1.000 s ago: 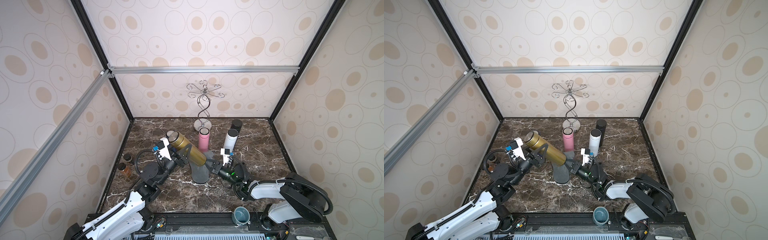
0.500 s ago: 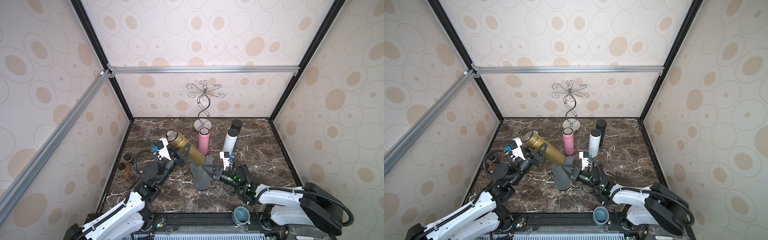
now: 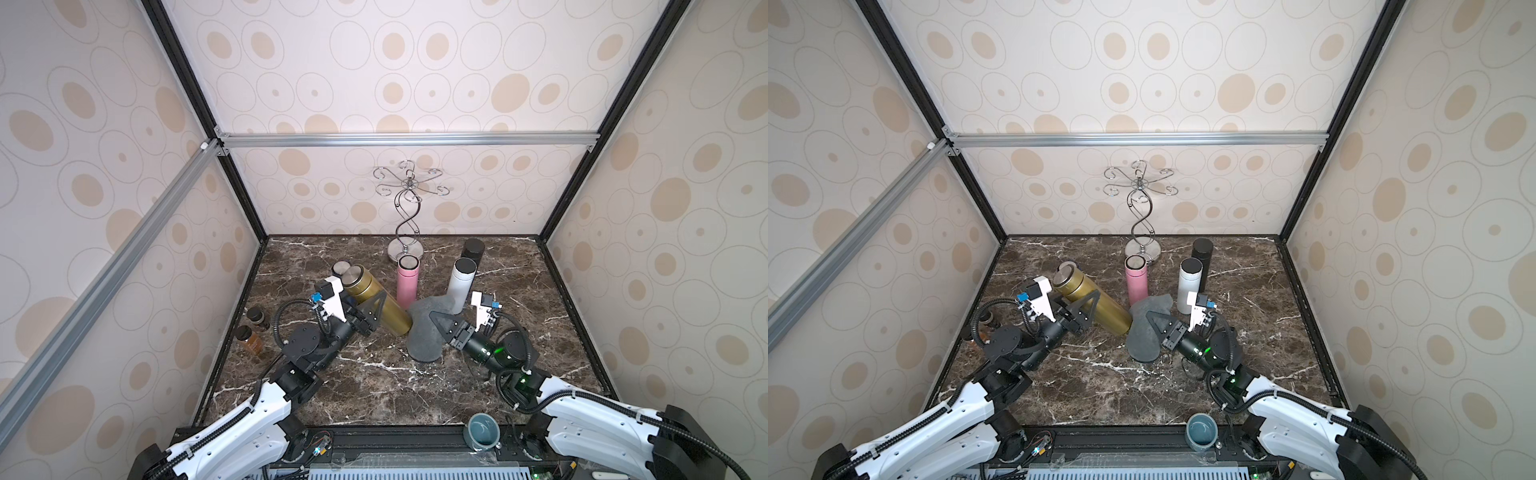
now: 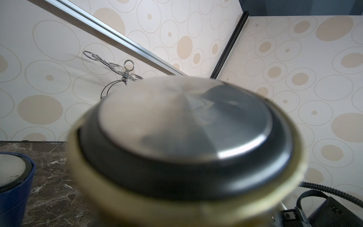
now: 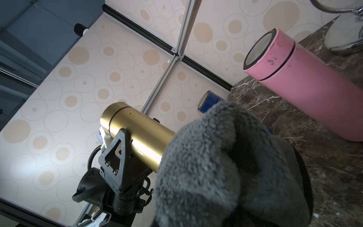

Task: Wipe the surface of the thermos
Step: Wipe the dirt from the surface of the thermos.

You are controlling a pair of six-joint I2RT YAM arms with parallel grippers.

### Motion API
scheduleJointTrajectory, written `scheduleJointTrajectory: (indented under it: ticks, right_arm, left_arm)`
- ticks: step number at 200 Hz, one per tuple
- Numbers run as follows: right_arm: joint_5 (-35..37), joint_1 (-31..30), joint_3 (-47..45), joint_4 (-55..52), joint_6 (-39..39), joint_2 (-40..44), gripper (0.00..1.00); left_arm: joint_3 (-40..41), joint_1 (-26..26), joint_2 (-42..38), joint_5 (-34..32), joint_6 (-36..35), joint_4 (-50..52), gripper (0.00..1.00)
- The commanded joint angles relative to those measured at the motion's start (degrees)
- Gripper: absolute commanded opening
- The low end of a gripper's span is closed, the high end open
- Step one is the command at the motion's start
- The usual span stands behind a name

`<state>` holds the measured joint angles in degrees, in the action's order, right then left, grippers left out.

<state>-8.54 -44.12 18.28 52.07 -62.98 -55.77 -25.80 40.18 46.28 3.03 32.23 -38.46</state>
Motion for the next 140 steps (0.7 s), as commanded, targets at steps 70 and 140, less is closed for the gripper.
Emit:
scheduleJointTrajectory:
  ticks: [70,140]
  right_arm:
    - [-7.3,1.2,-1.0,28.6,-16.5,-17.8,0.0]
    - [-8.1,2.5,6.7,-6.2,-0.7,0.6,0.0]
  left_arm:
    - [-0.4,0.2,-0.1,5.0,3.6,-10.7,0.0]
    - [0.1,0.0,0.4,12.9,-1.0,-9.8,0.0]
